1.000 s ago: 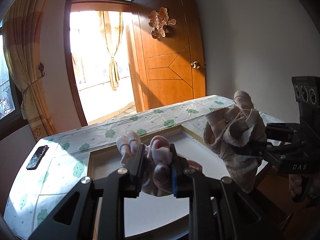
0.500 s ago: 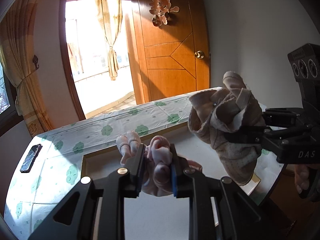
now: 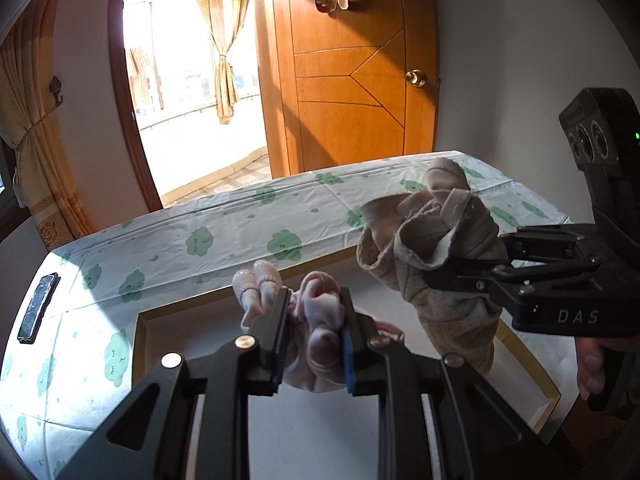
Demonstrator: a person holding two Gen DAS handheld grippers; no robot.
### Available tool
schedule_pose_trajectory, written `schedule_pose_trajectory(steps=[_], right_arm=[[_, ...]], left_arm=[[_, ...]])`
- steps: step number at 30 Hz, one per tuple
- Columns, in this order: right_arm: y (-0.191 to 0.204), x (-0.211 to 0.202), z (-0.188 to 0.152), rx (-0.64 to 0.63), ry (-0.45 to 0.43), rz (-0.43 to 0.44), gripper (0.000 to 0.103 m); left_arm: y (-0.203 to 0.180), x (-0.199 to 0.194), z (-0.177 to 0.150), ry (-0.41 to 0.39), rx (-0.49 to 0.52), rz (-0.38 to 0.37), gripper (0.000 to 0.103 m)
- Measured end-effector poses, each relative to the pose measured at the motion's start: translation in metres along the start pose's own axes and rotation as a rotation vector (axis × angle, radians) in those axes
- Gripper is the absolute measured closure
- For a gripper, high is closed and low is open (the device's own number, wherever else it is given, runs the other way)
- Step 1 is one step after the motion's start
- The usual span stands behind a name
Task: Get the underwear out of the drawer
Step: 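Carry both underwear over the cardboard tray with both grippers, then open both grippers to drop the beige and pink underwear into the tray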
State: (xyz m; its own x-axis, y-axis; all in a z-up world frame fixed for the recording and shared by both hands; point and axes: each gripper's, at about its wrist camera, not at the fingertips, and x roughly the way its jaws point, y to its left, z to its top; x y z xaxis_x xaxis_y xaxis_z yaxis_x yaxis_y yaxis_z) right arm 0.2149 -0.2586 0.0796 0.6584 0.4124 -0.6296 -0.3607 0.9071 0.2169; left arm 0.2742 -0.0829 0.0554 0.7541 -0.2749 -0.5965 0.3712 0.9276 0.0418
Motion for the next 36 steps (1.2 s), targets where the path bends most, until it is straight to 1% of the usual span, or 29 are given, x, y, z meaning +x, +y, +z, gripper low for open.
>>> schedule_pose_trajectory(steps=[3, 9, 11, 17, 19, 20, 21, 22, 23, 24, 25, 26, 27, 29, 32, 34, 36], right_arm=[[-0.005, 0.010, 0.007, 0.008, 0.019, -0.011, 0.064], [-0.014, 0.033, 0.010, 0.023, 0.076, -0.031, 0.063], [-0.018, 0.039, 0.009, 0.026, 0.088, -0.036, 0.063], [-0.029, 0.053, 0.012, 0.050, 0.107, -0.041, 0.062], [-0.030, 0.057, 0.012, 0.052, 0.113, -0.034, 0.058], [-0.030, 0.058, 0.012, 0.050, 0.114, -0.039, 0.058], [-0.031, 0.057, 0.012, 0.051, 0.112, -0.043, 0.054], [-0.034, 0.057, 0.012, 0.060, 0.109, -0.049, 0.052], [-0.037, 0.056, 0.011, 0.073, 0.105, -0.051, 0.048], [-0.040, 0.055, 0.010, 0.084, 0.099, -0.052, 0.042], [-0.043, 0.052, 0.009, 0.094, 0.091, -0.057, 0.040], [-0.045, 0.050, 0.008, 0.101, 0.082, -0.052, 0.040], [-0.047, 0.047, 0.007, 0.106, 0.076, -0.045, 0.039], [-0.046, 0.042, 0.006, 0.106, 0.066, -0.058, 0.037], [-0.043, 0.033, 0.003, 0.102, 0.050, -0.061, 0.036], [-0.041, 0.025, 0.000, 0.095, 0.031, -0.065, 0.036], [-0.038, 0.015, -0.004, 0.091, 0.009, -0.064, 0.035]], left_arm=[[0.000, 0.013, 0.005, 0.035, -0.003, -0.012, 0.083], [0.001, 0.042, 0.011, 0.105, -0.013, -0.048, 0.083], [0.000, 0.049, 0.013, 0.109, -0.008, -0.042, 0.083], [-0.009, 0.066, 0.018, 0.139, 0.007, -0.070, 0.082], [-0.013, 0.070, 0.016, 0.146, 0.019, -0.070, 0.078], [-0.015, 0.071, 0.016, 0.146, 0.024, -0.070, 0.079], [-0.016, 0.071, 0.015, 0.144, 0.026, -0.067, 0.078], [-0.016, 0.070, 0.014, 0.140, 0.025, -0.066, 0.077], [-0.016, 0.070, 0.014, 0.136, 0.024, -0.066, 0.075], [-0.016, 0.068, 0.014, 0.134, 0.021, -0.065, 0.069], [-0.015, 0.067, 0.014, 0.132, 0.017, -0.065, 0.066], [-0.015, 0.066, 0.014, 0.130, 0.016, -0.063, 0.062], [-0.016, 0.064, 0.014, 0.130, 0.017, -0.064, 0.060], [-0.017, 0.060, 0.013, 0.125, 0.021, -0.062, 0.057], [-0.018, 0.052, 0.010, 0.114, 0.020, -0.052, 0.045], [-0.018, 0.044, 0.007, 0.101, 0.016, -0.054, 0.032], [-0.019, 0.036, 0.007, 0.081, 0.016, -0.050, 0.029]])
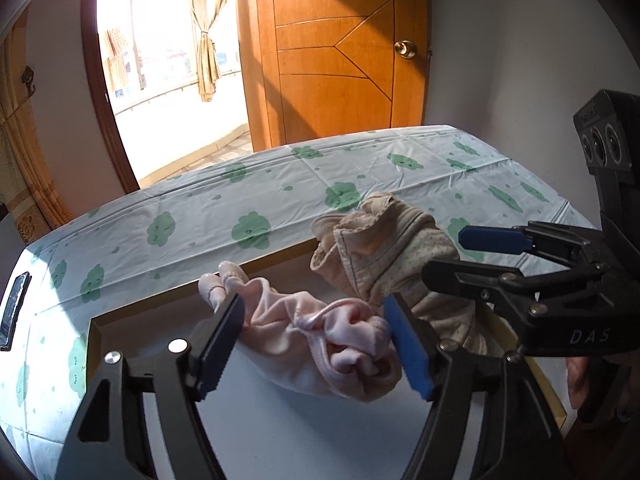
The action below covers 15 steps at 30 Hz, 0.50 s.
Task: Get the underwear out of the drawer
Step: 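Open both grippers to drop the beige and pink underwear into the tray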
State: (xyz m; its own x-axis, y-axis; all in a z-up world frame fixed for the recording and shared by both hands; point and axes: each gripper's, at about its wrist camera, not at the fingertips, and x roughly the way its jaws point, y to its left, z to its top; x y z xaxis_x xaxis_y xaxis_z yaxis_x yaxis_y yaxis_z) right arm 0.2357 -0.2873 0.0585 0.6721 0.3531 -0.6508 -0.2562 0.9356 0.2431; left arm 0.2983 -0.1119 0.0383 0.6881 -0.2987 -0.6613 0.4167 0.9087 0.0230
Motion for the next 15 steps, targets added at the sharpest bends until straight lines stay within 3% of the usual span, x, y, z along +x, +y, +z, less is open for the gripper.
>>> schedule_pose_trajectory(steps=[3, 7, 15], right_arm=[[0.002, -0.014, -0.007, 0.010, -0.032, 0.011, 0.032], [0.010, -0.030, -0.018, -0.007, -0.050, 0.018, 0.030], [0.032, -0.060, -0.046, -0.069, -0.062, 0.053, 0.030]], left_arm=[[-0.003, -0.010, -0.002, -0.029, 0.007, -0.018, 0.027], [-0.005, -0.021, -0.005, -0.058, 0.015, -0.010, 0.015], [0.013, -0.052, -0.016, -0.100, -0.066, -0.037, 0.010]])
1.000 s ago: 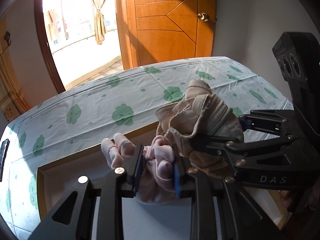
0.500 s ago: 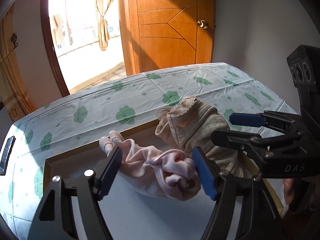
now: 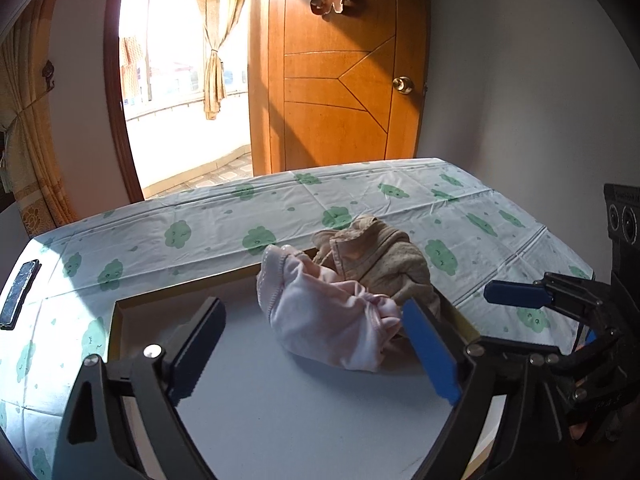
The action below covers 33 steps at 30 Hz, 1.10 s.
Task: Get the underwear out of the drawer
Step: 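Open both grippers to drop the beige and pink underwear into the tray, then lower the right gripper into the drawer and grasp the red folded cloth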
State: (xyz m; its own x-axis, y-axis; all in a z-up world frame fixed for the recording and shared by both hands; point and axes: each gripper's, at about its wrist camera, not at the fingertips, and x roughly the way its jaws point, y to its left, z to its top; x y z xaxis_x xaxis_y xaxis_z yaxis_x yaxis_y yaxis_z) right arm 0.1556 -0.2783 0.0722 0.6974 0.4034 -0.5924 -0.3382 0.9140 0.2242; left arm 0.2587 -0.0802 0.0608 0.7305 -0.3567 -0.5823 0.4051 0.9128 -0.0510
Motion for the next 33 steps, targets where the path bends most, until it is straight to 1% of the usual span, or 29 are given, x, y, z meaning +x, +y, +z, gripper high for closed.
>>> schedule_pose_trajectory(steps=[1, 9, 14, 21, 24, 26, 30, 33], right_arm=[[0.003, -0.004, -0.003, -0.002, -0.004, 0.009, 0.030], [0.030, -0.022, -0.035, -0.018, -0.025, 0.077, 0.029], [0.046, -0.024, -0.054, -0.038, -0.018, 0.099, 0.029], [0.067, -0.027, -0.086, -0.074, 0.008, 0.126, 0.029], [0.078, -0.028, -0.099, -0.114, 0.005, 0.122, 0.028], [0.087, -0.027, -0.108, -0.137, 0.019, 0.130, 0.028], [0.109, -0.032, -0.122, -0.220, 0.001, 0.130, 0.028], [0.121, -0.031, -0.129, -0.258, 0.010, 0.152, 0.028]], left_arm=[[0.002, -0.004, -0.003, -0.004, -0.009, 0.001, 0.009], [0.017, -0.044, -0.035, -0.040, -0.078, -0.010, 0.009], [0.014, -0.065, -0.056, -0.070, -0.080, -0.008, 0.009], [0.017, -0.090, -0.089, -0.071, -0.089, 0.013, 0.009], [0.022, -0.100, -0.103, -0.069, -0.111, 0.028, 0.009], [0.028, -0.108, -0.113, -0.070, -0.136, 0.039, 0.009], [0.035, -0.126, -0.132, -0.090, -0.169, 0.074, 0.009], [0.041, -0.136, -0.148, -0.095, -0.196, 0.094, 0.009]])
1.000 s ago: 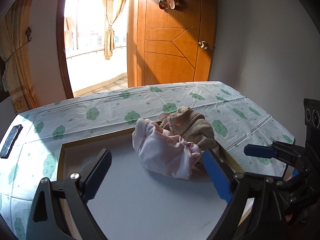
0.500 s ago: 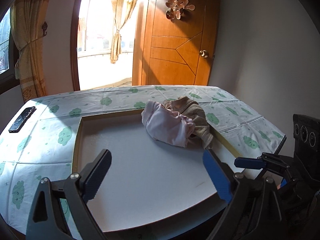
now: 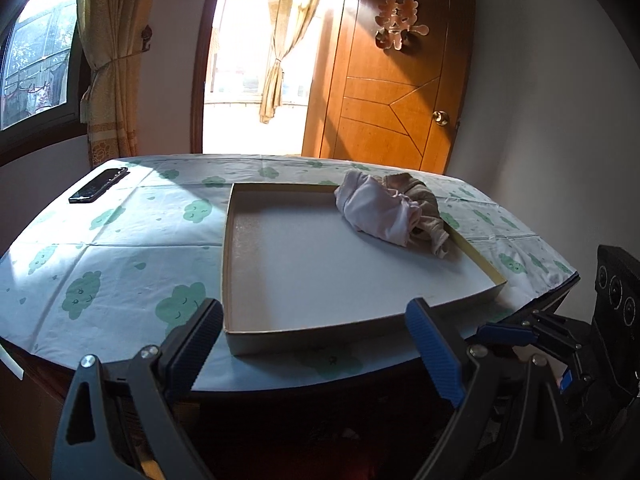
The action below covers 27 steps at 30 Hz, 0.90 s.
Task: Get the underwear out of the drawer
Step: 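Lower the right gripper into the drawer and grasp the red folded cloth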
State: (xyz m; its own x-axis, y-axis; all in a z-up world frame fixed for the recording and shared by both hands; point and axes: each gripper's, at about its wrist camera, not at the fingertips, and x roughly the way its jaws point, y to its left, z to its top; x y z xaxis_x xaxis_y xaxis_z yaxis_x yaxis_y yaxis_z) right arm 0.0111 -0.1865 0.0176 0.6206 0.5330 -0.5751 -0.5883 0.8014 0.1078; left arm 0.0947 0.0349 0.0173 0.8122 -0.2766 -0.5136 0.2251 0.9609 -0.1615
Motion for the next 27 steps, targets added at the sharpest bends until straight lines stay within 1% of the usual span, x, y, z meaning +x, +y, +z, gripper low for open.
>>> schedule_pose_trajectory(steps=[6, 10, 14, 17, 19, 27], right_arm=[[0.020, 0.015, -0.009, -0.023, 0.039, 0.033, 0.028], [0.038, 0.031, -0.016, -0.068, 0.087, 0.059, 0.028], [0.055, 0.051, -0.022, -0.117, 0.143, 0.085, 0.028], [0.069, 0.065, -0.028, -0.160, 0.187, 0.105, 0.028], [0.078, 0.076, -0.030, -0.195, 0.221, 0.112, 0.028], [0.099, 0.113, -0.027, -0.280, 0.334, 0.102, 0.028]], left_arm=[[0.015, -0.012, -0.031, 0.025, -0.040, 0.035, 0.009], [0.024, -0.020, -0.048, 0.024, -0.039, 0.080, 0.009], [0.039, -0.023, -0.062, 0.040, -0.079, 0.085, 0.009], [0.048, -0.025, -0.070, 0.045, -0.099, 0.105, 0.009], [0.054, -0.026, -0.074, 0.046, -0.116, 0.103, 0.009], [0.071, -0.030, -0.083, 0.051, -0.143, 0.136, 0.009]])
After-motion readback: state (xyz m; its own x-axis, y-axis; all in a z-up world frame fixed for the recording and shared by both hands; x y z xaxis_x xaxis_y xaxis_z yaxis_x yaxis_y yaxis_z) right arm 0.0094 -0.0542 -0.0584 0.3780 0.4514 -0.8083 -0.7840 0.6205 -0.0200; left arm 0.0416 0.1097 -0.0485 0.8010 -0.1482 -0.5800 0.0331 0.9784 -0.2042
